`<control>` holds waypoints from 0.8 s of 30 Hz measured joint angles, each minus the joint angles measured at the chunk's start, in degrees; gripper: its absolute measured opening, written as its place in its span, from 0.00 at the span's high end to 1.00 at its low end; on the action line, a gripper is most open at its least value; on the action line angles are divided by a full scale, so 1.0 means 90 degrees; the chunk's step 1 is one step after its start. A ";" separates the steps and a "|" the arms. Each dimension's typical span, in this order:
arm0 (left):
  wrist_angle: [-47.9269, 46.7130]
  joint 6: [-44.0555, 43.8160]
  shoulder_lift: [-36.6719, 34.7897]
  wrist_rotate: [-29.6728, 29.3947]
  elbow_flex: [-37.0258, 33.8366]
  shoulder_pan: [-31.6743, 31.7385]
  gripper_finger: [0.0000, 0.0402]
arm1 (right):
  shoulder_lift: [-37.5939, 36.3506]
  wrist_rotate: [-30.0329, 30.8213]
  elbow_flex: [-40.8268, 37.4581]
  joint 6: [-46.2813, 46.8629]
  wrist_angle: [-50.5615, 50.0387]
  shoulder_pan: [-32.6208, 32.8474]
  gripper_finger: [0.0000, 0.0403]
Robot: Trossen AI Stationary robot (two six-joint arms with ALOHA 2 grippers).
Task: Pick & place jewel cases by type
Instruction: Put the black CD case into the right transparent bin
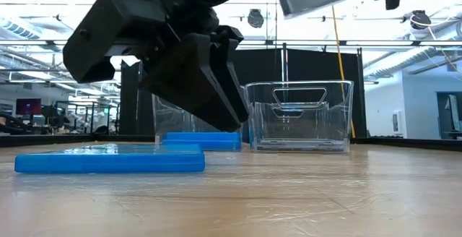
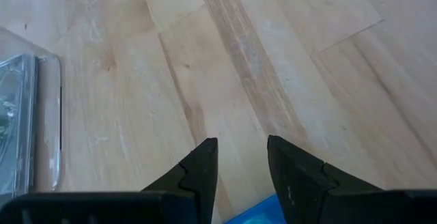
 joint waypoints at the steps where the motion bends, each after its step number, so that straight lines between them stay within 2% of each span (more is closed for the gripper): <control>1: -0.0001 -0.0002 0.0000 0.0000 0.0000 0.0000 0.67 | 0.0013 -0.0056 0.0048 0.0179 -0.0012 -0.0231 0.95; 3: -0.0002 -0.0004 0.0000 0.0000 0.0000 0.0000 0.67 | 0.0031 -0.0155 0.0113 0.0814 -0.0282 -0.0658 0.95; 8: -0.0006 -0.0016 0.0000 0.0000 0.0000 0.0000 0.67 | 0.0158 -0.1199 0.0212 0.3139 -0.1673 -0.1828 0.95; 11: -0.0009 -0.0027 0.0000 0.0000 0.0000 0.0000 0.67 | 0.0415 -0.1626 0.0212 0.4118 -0.2172 -0.2432 0.95; 14: -0.0036 -0.0069 0.0000 0.0011 0.0000 0.0000 0.67 | 0.0782 -0.2534 0.0212 0.5075 -0.2380 -0.3057 0.95; 17: -0.0108 -0.0045 0.0000 0.0160 0.0000 0.0000 0.67 | 0.1269 -0.3358 0.0212 0.5692 -0.2376 -0.3497 0.95; 24: -0.0200 -0.0009 0.0002 0.0152 -0.0095 -0.0005 0.67 | 0.2245 -0.3846 0.0212 0.6442 -0.2359 -0.3907 0.95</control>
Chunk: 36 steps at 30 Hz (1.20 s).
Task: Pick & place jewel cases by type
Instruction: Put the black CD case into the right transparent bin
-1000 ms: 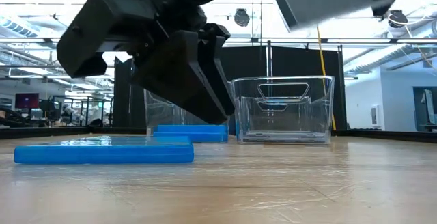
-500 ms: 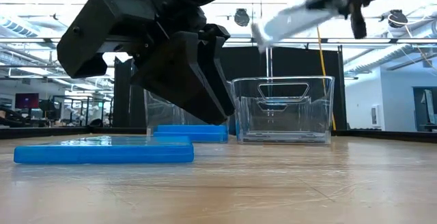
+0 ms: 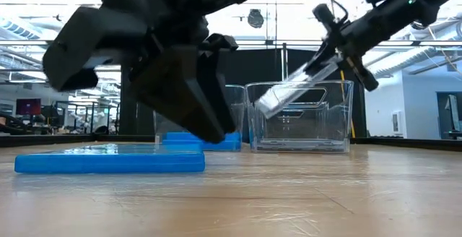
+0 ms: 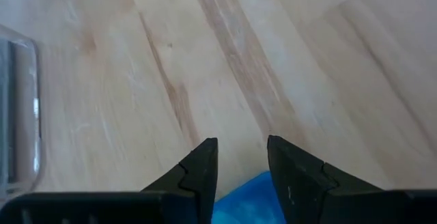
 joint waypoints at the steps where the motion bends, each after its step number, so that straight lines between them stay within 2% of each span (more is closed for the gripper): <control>1: -0.0003 0.0017 0.0000 0.0001 -0.0037 0.0000 0.67 | 0.0094 -0.0110 0.0000 0.0121 -0.0006 -0.0039 0.95; 5: 0.0048 0.0077 0.0000 0.0000 -0.0175 0.0018 0.67 | 0.0396 -0.0287 0.0000 0.0603 -0.0050 -0.0119 0.95; 14: 0.0062 0.0017 0.0000 -0.0001 -0.0213 0.0053 0.67 | 0.0998 -0.0415 0.0000 0.0781 0.0059 -0.0258 0.94; 18: 0.0060 0.0009 0.0000 0.0002 -0.0214 0.0049 0.67 | 0.1018 -0.0429 0.0000 0.0328 0.0096 -0.0255 0.88; 25: 0.0062 -0.0010 0.0000 0.0011 -0.0216 0.0041 0.67 | 0.0980 -0.1068 0.0000 -0.0279 0.0420 -0.0253 0.79; 36: 0.0135 0.0012 0.0000 0.0234 -0.0216 0.0041 0.67 | 0.0926 -0.1792 0.0000 -0.0482 0.0322 -0.0347 0.67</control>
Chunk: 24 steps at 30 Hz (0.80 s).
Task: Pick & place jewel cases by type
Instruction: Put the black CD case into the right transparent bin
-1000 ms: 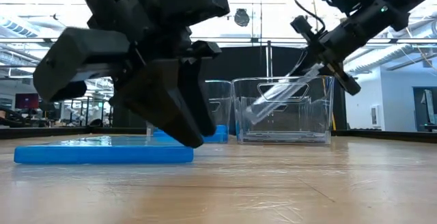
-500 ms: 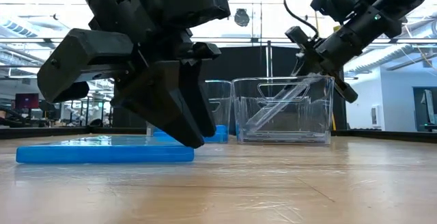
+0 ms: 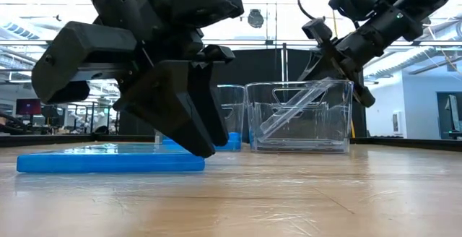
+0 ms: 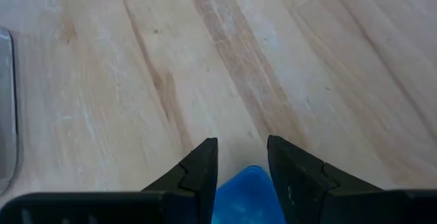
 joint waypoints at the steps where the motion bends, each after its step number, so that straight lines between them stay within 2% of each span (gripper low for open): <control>1: 0.0006 0.0000 0.0000 0.0000 0.0000 0.0000 0.67 | -0.0021 -0.0109 0.0000 -0.0038 0.0000 -0.0032 0.66; 3: 0.0019 0.0001 0.0000 0.0002 0.0000 0.0000 0.67 | -0.0078 -0.0292 0.0000 -0.0083 -0.0077 -0.0089 0.66; 11: 0.0066 0.0002 0.0000 0.0058 0.0000 0.0000 0.67 | -0.0411 -0.0276 -0.0002 -0.0297 -0.0625 -0.0461 0.68; 19: 0.0070 0.0005 0.0000 0.0104 0.0000 0.0000 0.67 | -0.0339 -0.0472 0.0000 -0.0366 -0.1167 -0.0535 0.68; 24: 0.0084 0.0011 0.0000 0.0106 0.0000 0.0006 0.67 | -0.0289 -0.0875 0.0000 -0.1433 -0.1160 -0.0528 0.68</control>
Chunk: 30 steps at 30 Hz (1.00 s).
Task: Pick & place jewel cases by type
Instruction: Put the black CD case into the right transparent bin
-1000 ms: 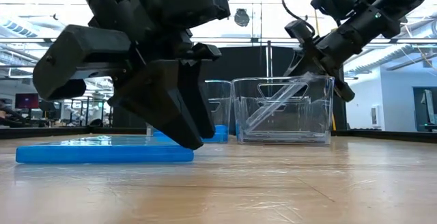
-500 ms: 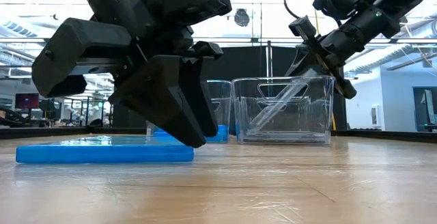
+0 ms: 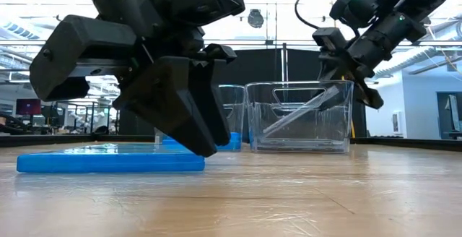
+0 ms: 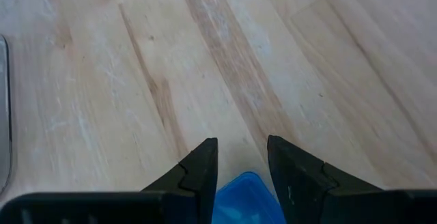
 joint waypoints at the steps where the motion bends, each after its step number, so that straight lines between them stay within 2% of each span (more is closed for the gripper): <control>1: 0.0010 0.0005 0.0000 0.0001 0.0000 0.0001 0.67 | 0.0000 0.0043 0.0000 -0.0175 -0.0049 -0.0002 0.68; 13: 0.0036 0.0098 0.0000 0.0013 0.0000 0.0018 0.67 | -0.0012 0.0283 0.0081 -0.1637 -0.0617 -0.0002 0.68; 20: 0.0103 0.0100 0.0000 0.0013 0.0000 0.0049 0.67 | 0.0007 0.1113 0.1201 -0.2878 -0.2377 0.0053 0.68; 23: 0.0204 0.0004 0.0000 0.0015 0.0000 0.0099 0.67 | 0.0002 0.1125 0.1504 -0.3028 -0.2565 0.0053 0.68; 30: 0.0227 -0.0368 0.0000 0.0013 0.0000 0.0176 0.67 | 0.0033 0.0952 0.1520 -0.2968 -0.2730 0.0061 0.68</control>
